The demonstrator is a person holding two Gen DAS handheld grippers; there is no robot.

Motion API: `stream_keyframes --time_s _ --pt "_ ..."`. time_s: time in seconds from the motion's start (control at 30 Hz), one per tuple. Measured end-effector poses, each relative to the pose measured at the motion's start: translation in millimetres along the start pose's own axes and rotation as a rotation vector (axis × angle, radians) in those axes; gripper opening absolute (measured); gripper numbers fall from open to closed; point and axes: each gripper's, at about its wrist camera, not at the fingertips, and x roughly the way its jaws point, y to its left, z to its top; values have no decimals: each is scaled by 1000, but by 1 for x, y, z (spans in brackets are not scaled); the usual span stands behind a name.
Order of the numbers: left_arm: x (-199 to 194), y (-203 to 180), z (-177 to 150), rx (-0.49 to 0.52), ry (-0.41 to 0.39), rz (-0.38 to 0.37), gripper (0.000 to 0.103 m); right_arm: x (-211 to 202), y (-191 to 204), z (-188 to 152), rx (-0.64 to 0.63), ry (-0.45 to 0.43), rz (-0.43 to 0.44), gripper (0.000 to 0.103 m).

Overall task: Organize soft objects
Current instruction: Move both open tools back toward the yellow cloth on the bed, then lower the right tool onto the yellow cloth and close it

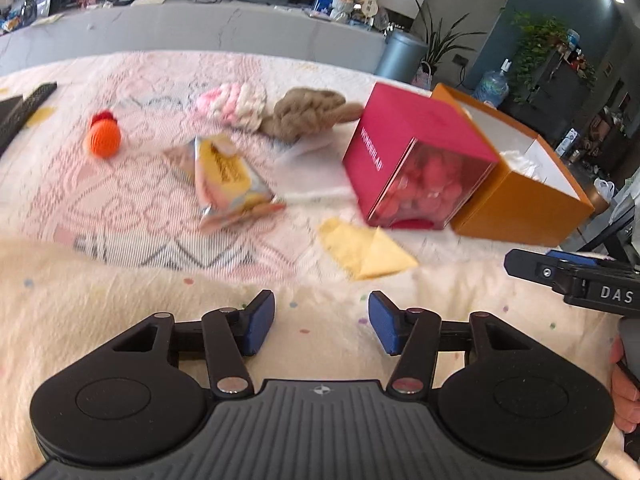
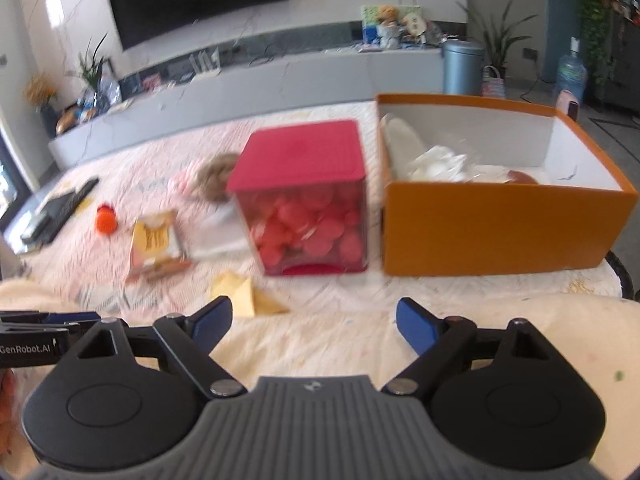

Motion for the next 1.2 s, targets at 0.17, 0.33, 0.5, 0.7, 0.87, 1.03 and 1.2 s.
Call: stream_keyframes --time_s 0.17,0.33,0.5,0.7,0.87,1.03,1.2 --pt "16 -3 -7 49 69 23 64 11 11 -6 -49 44 -18 84" --pt "24 -6 -7 79 105 41 64 25 19 1 -48 79 41 84" --pt "23 -2 -7 58 93 21 64 64 45 9 -132 121 100 78" --pt "24 3 -4 16 66 -4 64 110 53 18 -187 176 129 78" --pt "31 6 -1 -12 59 -11 64 131 54 18 -191 214 142 78" --pt "36 5 1 -14 68 -6 64 138 62 10 -241 229 125 69" --pt "39 5 2 -17 72 -2 64 136 69 5 -300 202 87 54"
